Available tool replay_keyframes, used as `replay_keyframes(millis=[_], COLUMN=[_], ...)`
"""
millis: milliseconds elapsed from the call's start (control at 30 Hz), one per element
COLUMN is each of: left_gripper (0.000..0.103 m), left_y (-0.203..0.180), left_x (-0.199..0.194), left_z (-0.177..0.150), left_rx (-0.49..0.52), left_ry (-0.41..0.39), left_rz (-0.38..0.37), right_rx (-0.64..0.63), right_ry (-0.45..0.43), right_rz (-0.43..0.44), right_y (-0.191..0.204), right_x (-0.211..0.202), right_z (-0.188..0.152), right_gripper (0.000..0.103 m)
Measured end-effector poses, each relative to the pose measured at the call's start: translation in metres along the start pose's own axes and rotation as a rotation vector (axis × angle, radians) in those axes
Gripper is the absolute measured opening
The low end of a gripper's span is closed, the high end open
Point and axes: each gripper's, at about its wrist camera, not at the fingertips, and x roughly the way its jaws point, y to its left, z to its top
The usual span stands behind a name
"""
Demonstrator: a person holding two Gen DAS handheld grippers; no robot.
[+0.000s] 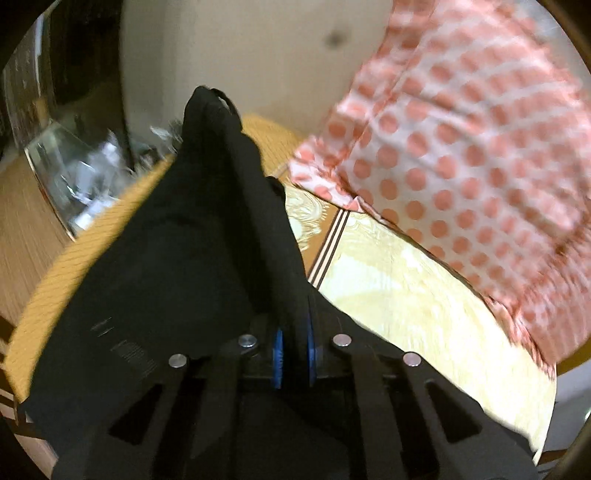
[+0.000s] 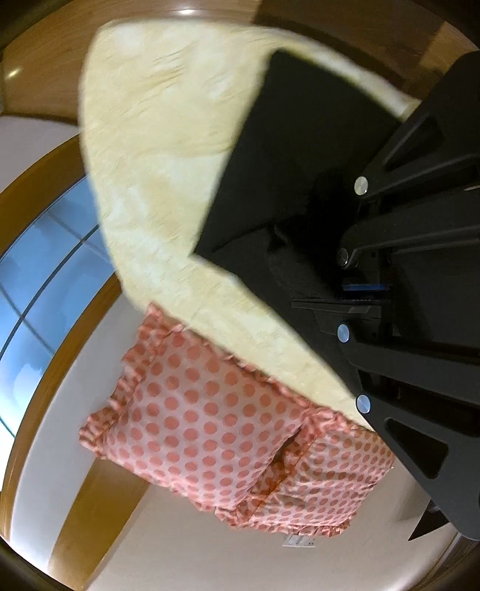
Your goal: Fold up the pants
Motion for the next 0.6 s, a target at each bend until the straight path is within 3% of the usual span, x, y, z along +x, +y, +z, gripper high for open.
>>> replay_keyframes(millis=[67,133,200,267,333,367,600], left_gripper=[0.010,0.011,0.011,0.011,0.011,0.013,0.017], left_y=[0.021,0.042,0.064,0.086,0.103,0.107,0.106], left_x=[-0.045,-0.071,-0.081,-0.071,-0.054,-0.057,-0.062], left_z=[-0.033,-0.073,-0.118,-0.154,-0.169,-0.175,-0.171], left_rx=[-0.014,-0.030,-0.060,-0.113,-0.165,-0.178,-0.153], left_ry=[-0.056,-0.093,-0.081,-0.017,0.024,-0.022,-0.034], left_rz=[-0.012,0.008,0.039,0.057,0.044,0.022,0.016], right_rx=[-0.037,-0.068,-0.031,0.046,0.089,0.090,0.102], right_ry=[-0.043,-0.061,-0.028,0.024,0.044,0.044,0.075], right_rz=[0.020,-0.020,-0.071,-0.113,-0.116,-0.116,-0.123], right_y=[0.008,0.007,-0.008,-0.033,-0.045,-0.045,-0.043], right_x=[-0.012,-0.020,-0.018,-0.011,-0.008,-0.007,-0.005], right_z=[0.006,0.007,0.004,-0.003,-0.007,-0.007,0.000], right_gripper=[0.002,0.002,0.003,0.003,0.003,0.003,0.003])
